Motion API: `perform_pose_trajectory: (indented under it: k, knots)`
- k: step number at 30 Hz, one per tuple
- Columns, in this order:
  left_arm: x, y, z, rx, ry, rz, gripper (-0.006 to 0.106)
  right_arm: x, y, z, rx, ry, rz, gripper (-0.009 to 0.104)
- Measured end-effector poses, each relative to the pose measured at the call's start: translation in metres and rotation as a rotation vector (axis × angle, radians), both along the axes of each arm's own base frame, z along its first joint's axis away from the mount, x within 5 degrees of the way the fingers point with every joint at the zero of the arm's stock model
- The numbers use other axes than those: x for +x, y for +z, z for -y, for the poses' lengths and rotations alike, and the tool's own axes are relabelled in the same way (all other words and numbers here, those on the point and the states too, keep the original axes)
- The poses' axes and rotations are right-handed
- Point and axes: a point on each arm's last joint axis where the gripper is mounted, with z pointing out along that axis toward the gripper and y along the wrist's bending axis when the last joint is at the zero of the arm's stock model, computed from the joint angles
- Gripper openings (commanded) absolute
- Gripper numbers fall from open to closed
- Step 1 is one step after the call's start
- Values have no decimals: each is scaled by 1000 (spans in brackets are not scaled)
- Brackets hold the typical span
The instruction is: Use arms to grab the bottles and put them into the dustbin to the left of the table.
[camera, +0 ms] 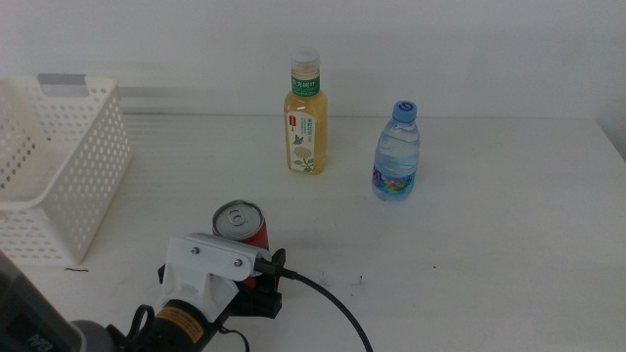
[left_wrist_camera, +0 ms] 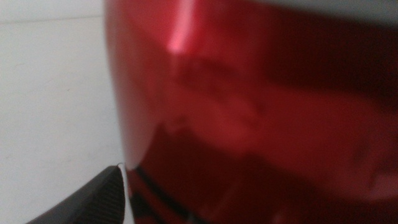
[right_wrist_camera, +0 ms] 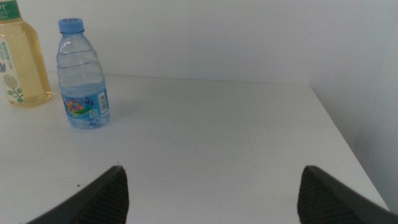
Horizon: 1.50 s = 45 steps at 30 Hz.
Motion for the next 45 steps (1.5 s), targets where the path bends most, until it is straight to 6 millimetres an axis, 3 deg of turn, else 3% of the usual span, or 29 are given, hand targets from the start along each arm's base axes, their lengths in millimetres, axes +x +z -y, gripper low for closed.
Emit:
perform_pose_trajectory:
  k: [4,13,15,21,28,34,39,45]
  knots:
    - [1,0,1,1,-3,4,94,0,0,0,0,0,0,93]
    - [0,1,2,-8,-15,1,46,0,0,0,0,0,0,93]
    - [0,1,2,-10,-13,0,26,0,0,0,0,0,0,93]
    - [-1,6,3,-18,-24,-9,6,0,0,0,0,0,0,93]
    - [-5,44,1,-45,-45,38,3,0,0,0,0,0,0,93]
    - [-6,73,6,13,-94,-53,3,0,0,0,0,0,0,93]
    - [1,101,16,77,-155,-116,3,0,0,0,0,0,0,93]
    - [21,128,13,119,-151,-210,3,0,0,0,0,0,0,93]
